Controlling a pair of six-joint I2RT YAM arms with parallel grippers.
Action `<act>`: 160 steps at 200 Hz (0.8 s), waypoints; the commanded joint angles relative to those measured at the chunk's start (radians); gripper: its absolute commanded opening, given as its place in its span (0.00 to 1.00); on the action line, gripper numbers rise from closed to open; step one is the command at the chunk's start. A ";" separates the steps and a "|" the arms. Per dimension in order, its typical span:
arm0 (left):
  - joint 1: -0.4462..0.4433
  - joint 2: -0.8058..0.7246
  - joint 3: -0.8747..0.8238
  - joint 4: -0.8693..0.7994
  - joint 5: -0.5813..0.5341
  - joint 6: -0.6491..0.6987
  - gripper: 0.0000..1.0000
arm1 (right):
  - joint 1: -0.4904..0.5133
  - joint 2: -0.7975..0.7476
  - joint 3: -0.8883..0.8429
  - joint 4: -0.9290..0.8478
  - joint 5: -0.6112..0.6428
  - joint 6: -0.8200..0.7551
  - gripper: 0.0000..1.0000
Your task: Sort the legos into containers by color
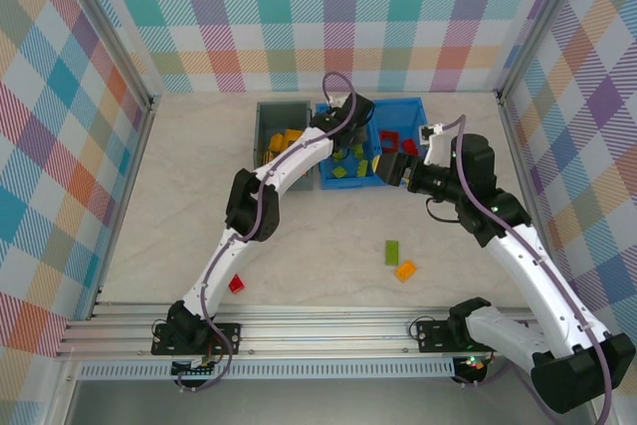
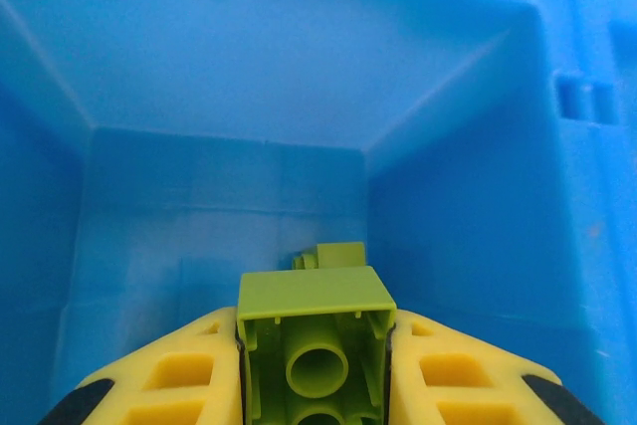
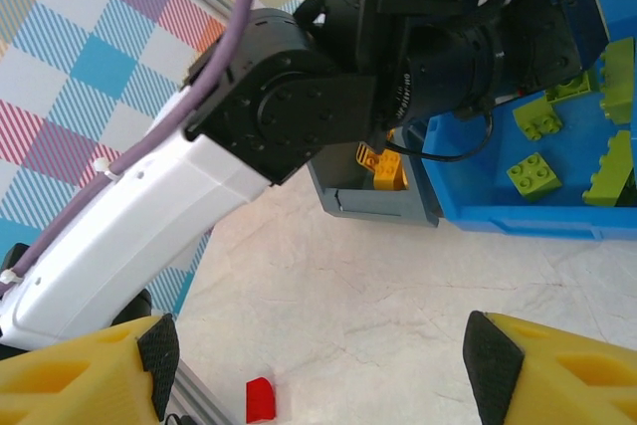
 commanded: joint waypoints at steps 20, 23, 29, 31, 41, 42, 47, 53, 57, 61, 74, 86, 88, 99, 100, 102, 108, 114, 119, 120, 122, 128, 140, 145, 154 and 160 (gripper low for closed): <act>0.011 0.029 0.061 -0.013 -0.043 0.024 0.32 | 0.008 0.001 -0.001 0.031 0.001 -0.009 0.78; 0.010 0.027 0.061 -0.018 -0.045 0.024 0.34 | 0.008 0.001 -0.001 0.031 0.001 -0.010 0.78; 0.010 0.020 0.061 -0.028 -0.052 0.019 0.38 | 0.008 0.000 -0.003 0.029 0.001 -0.009 0.78; 0.010 0.018 0.060 -0.031 -0.054 0.017 0.40 | 0.008 0.000 -0.004 0.028 0.001 -0.009 0.78; 0.010 0.001 0.058 -0.045 -0.057 0.011 0.47 | 0.008 -0.001 -0.006 0.025 0.002 -0.010 0.78; 0.010 -0.001 0.058 -0.046 -0.056 0.010 0.47 | 0.008 -0.001 -0.006 0.024 0.001 -0.011 0.78; 0.010 -0.011 0.058 -0.050 -0.055 0.010 0.49 | 0.008 -0.001 -0.004 0.022 0.002 -0.011 0.79; 0.008 -0.026 0.058 -0.053 -0.053 0.010 0.51 | 0.008 -0.002 -0.002 0.015 0.004 -0.013 0.79; 0.006 -0.035 0.057 -0.053 -0.050 0.010 0.53 | 0.008 -0.003 -0.001 0.011 0.006 -0.016 0.79; 0.003 -0.045 0.056 -0.053 -0.049 0.013 0.54 | 0.008 -0.003 0.002 0.004 0.008 -0.018 0.79; -0.008 -0.077 0.057 -0.052 -0.041 0.025 0.57 | 0.008 -0.005 0.012 -0.024 0.021 -0.030 0.79; -0.016 -0.108 0.056 -0.058 -0.037 0.025 0.57 | 0.008 -0.010 0.022 -0.058 0.041 -0.037 0.78; -0.018 -0.113 0.057 -0.061 -0.038 0.024 0.57 | 0.008 -0.011 0.025 -0.063 0.041 -0.039 0.79; -0.026 -0.149 0.051 -0.078 -0.043 0.020 0.57 | 0.008 -0.014 0.040 -0.095 0.044 -0.048 0.78; -0.026 -0.152 0.050 -0.080 -0.043 0.019 0.57 | 0.008 -0.013 0.042 -0.098 0.046 -0.048 0.78; -0.027 -0.158 0.048 -0.083 -0.044 0.019 0.57 | 0.008 -0.014 0.046 -0.106 0.046 -0.051 0.77; -0.031 -0.186 0.036 -0.095 -0.045 0.013 0.57 | 0.008 -0.012 0.058 -0.127 0.044 -0.059 0.77; -0.033 -0.216 0.018 -0.105 -0.051 0.005 0.57 | 0.011 -0.009 0.074 -0.154 0.041 -0.073 0.76; -0.035 -0.249 -0.013 -0.113 -0.054 -0.004 0.57 | 0.015 -0.005 0.088 -0.178 0.043 -0.087 0.76; -0.036 -0.257 -0.020 -0.115 -0.054 -0.006 0.57 | 0.016 -0.005 0.091 -0.183 0.044 -0.089 0.76; -0.036 -0.270 -0.034 -0.116 -0.055 -0.011 0.57 | 0.020 -0.005 0.097 -0.194 0.049 -0.094 0.76; -0.036 -0.324 -0.091 -0.112 -0.054 -0.026 0.57 | 0.031 -0.002 0.109 -0.221 0.063 -0.111 0.76; -0.037 -0.447 -0.243 -0.070 -0.042 -0.043 0.57 | 0.058 -0.001 0.124 -0.260 0.090 -0.136 0.76; -0.037 -0.503 -0.320 -0.048 -0.036 -0.049 0.57 | 0.068 0.000 0.128 -0.272 0.100 -0.143 0.76; -0.037 -0.601 -0.441 -0.031 -0.034 -0.065 0.57 | 0.098 0.010 0.138 -0.299 0.125 -0.157 0.76; -0.037 -0.670 -0.515 -0.030 -0.040 -0.074 0.57 | 0.126 0.024 0.149 -0.317 0.148 -0.168 0.76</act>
